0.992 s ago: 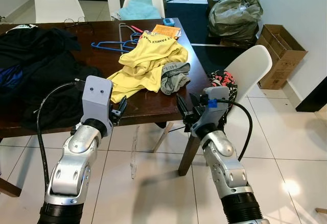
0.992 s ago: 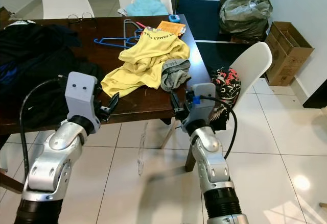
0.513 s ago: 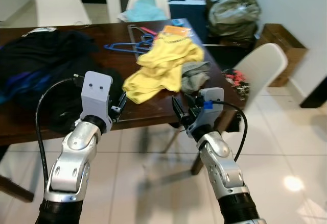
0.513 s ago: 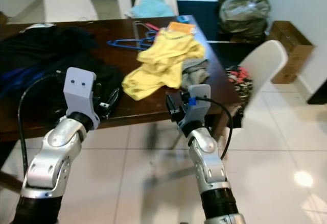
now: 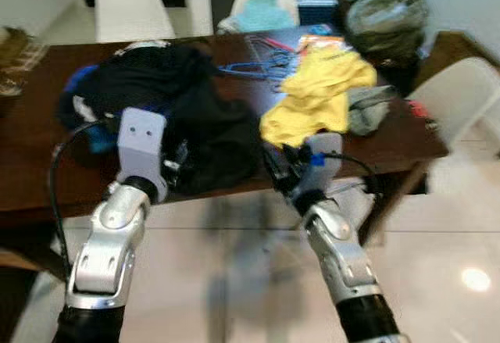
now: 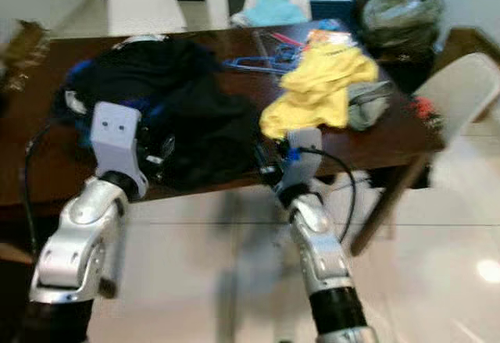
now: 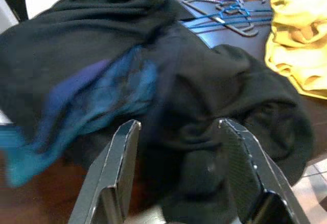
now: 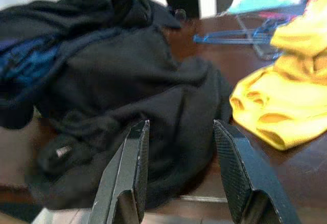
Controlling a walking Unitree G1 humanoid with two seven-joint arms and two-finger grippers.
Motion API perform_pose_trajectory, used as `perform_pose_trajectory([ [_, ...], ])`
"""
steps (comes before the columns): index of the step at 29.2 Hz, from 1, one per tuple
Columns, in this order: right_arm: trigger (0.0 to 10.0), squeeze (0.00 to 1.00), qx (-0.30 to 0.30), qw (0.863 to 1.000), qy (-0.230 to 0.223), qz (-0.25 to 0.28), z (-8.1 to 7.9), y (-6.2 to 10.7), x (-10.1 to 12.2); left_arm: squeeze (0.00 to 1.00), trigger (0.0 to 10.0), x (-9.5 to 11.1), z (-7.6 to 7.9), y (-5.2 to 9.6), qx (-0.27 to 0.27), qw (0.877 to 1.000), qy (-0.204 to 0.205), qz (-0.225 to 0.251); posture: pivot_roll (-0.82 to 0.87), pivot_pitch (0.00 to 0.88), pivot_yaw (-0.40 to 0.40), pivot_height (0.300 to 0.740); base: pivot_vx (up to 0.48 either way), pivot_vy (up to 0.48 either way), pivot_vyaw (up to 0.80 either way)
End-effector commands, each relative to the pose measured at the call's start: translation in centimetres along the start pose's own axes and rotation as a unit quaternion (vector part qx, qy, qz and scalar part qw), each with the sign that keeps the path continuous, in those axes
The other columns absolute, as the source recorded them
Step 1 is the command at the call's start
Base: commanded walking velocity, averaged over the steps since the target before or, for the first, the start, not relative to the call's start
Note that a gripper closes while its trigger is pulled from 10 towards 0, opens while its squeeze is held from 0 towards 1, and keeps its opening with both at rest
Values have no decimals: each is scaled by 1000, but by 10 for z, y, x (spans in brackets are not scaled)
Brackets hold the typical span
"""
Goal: Hang hanger
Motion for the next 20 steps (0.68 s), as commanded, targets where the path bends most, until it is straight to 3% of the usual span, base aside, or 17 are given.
perform_pose_trajectory([
  [1,10000,0,-4,1000,-2,-4,1,2,-3,0,10000,-4,-8,1,22,1000,9,-13,17,130,-23,740,0,-461,0],
  [12,10000,0,-6,1000,-3,-5,1,2,-3,0,10000,-6,-11,2,34,999,21,-21,17,140,-20,740,0,-460,0],
  [18,10000,0,-5,1000,-3,-6,1,2,-3,0,10000,-7,-14,-1,48,998,30,-23,18,139,-20,740,0,0,0],
  [20,10000,0,-4,1000,-3,-7,1,2,-4,0,10000,-6,-14,-1,47,999,15,-14,20,135,-21,740,0,0,0],
])
Point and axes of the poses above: a point about 5 cm out from each wrist's last joint towards the gripper, its own y axis pointing back from the gripper into the wrist, its own x axis along the axis of the wrist's last joint, z = x × y, the point moved 3 cm from there along -y, pointing out of the wrist towards the gripper, and after that the axes turned 14 degrees about y, right-handed, at the moved point
